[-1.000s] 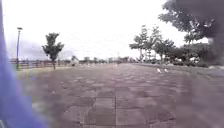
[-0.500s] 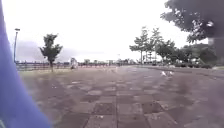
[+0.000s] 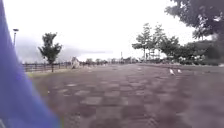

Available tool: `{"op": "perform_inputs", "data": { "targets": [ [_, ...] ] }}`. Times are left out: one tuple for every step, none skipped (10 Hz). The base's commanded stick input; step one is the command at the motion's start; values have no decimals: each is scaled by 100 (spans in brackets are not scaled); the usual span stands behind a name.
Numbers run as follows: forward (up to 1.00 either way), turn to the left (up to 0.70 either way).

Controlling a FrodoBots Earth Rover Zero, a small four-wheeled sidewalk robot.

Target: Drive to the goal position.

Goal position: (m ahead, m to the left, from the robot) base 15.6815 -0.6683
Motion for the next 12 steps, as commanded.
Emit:
{"op": "perform_inputs", "data": {
  "targets": [
    [100, 0],
    [100, 0],
    [100, 0],
    [100, 0],
    [100, 0],
    [100, 0],
    [100, 0],
    [100, 0],
    [100, 0],
    [100, 0],
    [100, 0],
    [100, 0]
  ]
}}
